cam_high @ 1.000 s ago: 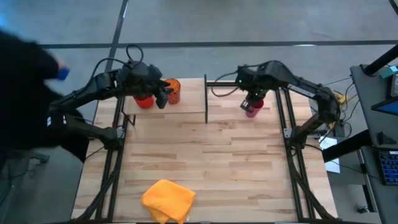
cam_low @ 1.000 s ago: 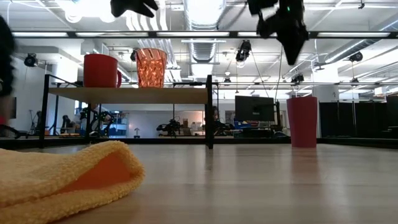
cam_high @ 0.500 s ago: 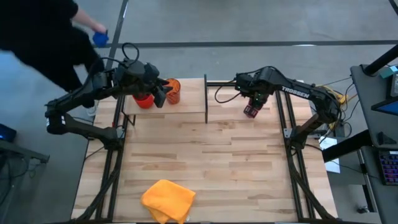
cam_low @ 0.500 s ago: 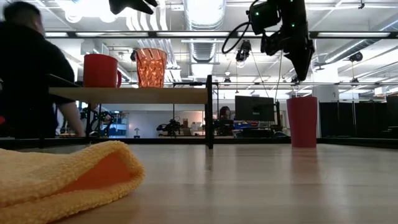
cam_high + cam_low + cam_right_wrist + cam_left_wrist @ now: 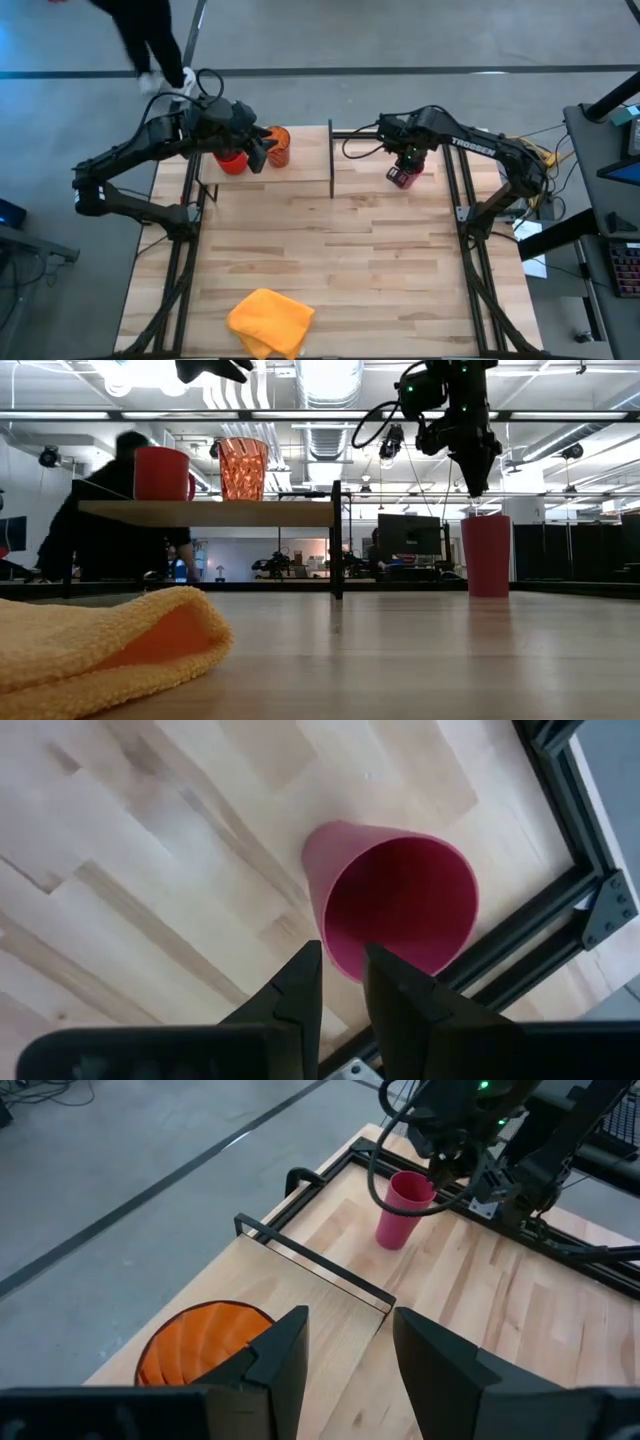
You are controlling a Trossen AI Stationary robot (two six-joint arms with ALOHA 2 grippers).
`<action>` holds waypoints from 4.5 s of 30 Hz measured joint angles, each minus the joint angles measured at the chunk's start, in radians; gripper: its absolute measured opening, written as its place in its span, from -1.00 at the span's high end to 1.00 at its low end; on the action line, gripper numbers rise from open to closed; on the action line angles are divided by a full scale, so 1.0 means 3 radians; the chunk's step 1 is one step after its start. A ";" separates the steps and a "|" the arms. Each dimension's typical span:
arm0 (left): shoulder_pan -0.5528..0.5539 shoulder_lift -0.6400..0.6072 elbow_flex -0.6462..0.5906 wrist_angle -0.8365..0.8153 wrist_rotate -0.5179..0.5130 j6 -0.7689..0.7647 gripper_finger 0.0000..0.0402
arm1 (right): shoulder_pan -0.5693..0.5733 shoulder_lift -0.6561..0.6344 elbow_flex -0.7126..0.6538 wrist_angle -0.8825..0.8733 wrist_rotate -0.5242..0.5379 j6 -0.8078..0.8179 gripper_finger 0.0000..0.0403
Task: Stack small to large cups/mugs on shelf
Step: Put the pink cup on the shelf
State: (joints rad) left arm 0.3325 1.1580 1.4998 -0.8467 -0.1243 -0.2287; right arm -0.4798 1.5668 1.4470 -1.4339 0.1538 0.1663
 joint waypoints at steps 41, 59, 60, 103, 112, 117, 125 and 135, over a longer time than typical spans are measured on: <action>0.0000 0.0000 -0.0003 0.0001 -0.0001 0.0000 0.33 | -0.0085 0.0018 -0.0498 0.0554 0.0014 0.0142 0.66; 0.0000 0.0000 -0.0003 0.0001 -0.0002 0.0000 0.33 | -0.0084 0.0018 -0.0643 0.0657 0.0018 0.0221 0.66; 0.0000 0.0000 -0.0003 0.0001 -0.0002 0.0000 0.33 | -0.0084 0.0018 -0.0666 0.0657 0.0018 0.0222 0.66; 0.0000 0.0000 -0.0004 0.0001 -0.0005 -0.0011 0.33 | 0.0664 0.0602 0.2272 0.0549 -0.0198 -0.0204 0.96; 0.0000 0.0000 -0.0130 -0.0036 -0.0140 -0.0265 0.33 | 0.0697 0.1331 0.3033 0.0354 -0.0390 -0.0385 0.96; -0.0001 0.0046 -0.0284 -0.0070 -0.0225 -0.0318 0.33 | 0.0699 0.1488 0.3005 0.0321 -0.0452 -0.0397 0.96; -0.0050 0.0292 -0.0401 0.0247 -0.0198 -0.0434 0.33 | 0.0705 0.1545 0.3008 0.0393 -0.0528 -0.0396 0.96; -0.0075 0.0670 -0.0401 0.0724 -0.0140 -0.0337 0.33 | 0.0703 0.1545 0.3008 0.0444 -0.0540 -0.0392 0.96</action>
State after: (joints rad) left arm 0.3099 1.3588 1.3796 -0.6294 -0.1663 -0.3298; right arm -0.2687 2.0304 2.3493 -1.3006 -0.0082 0.0486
